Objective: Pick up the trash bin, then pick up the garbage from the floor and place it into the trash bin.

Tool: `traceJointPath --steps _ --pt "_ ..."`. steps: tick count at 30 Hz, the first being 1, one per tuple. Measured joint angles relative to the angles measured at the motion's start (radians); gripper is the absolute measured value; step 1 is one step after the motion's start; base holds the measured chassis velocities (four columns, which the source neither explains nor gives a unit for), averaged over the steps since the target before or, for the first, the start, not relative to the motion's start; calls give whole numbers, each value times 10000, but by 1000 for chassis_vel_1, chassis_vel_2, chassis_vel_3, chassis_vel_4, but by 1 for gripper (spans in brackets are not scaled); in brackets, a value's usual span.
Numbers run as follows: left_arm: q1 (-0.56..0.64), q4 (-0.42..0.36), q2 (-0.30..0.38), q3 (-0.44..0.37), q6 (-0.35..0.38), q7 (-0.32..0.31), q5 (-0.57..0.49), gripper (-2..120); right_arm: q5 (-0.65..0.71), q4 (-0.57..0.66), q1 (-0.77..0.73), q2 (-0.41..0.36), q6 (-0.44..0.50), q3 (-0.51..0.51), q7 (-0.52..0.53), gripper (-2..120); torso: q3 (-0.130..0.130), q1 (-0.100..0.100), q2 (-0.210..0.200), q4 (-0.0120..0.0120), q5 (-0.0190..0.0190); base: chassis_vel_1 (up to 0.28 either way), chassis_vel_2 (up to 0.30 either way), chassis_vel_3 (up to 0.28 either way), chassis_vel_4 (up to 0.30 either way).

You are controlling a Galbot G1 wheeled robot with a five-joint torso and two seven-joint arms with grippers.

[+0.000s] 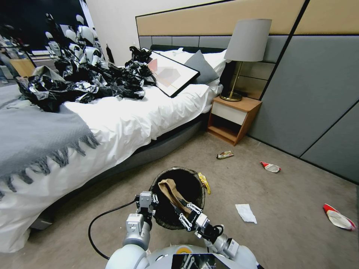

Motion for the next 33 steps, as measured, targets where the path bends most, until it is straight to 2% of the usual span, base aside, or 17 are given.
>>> traceJointPath --steps 2,3,10,20,23,25,26,27,29,33 --pt "5 -2 0 0 4 0 0 0 6 19 13 21 1 6 0 71 0 0 0 0 0 0 0 0 0" --pt "5 -2 0 0 4 0 0 0 6 19 13 21 1 6 0 71 0 0 0 0 0 0 0 0 0" --pt "14 -17 0 -6 9 0 2 0 6 253 14 47 12 59 -32 97 0 0 0 0 0 0 0 0 0" --pt "15 -10 -9 -6 9 -2 14 0 -1 1404 55 331 37 394 151 100 0 0 0 0 -1 0 0 0 0" --pt "18 -6 -18 -8 9 -2 16 0 -24 1803 156 520 7 557 596 100 0 0 0 0 -1 0 0 0 0" --pt "69 -5 -22 -17 9 -3 26 0 -331 2468 260 909 -371 999 1714 100 0 0 0 1 0 0 0 0 0" --pt "69 -5 -22 -17 9 -3 26 0 -331 2468 260 909 -371 999 1714 100 0 0 0 1 0 0 0 0 0" --pt "85 -4 -14 -36 9 -3 26 0 -430 2721 269 1043 -528 1218 2168 100 0 0 0 -1 -1 0 0 0 0" --pt "85 7 3 -55 5 -6 27 0 -610 3216 242 1325 -937 1831 3375 100 0 0 0 0 0 0 0 0 0" --pt "71 6 -8 2 5 -3 26 0 -818 3386 120 1628 -1115 2580 4155 100 -1 0 0 0 1 0 0 0 0"
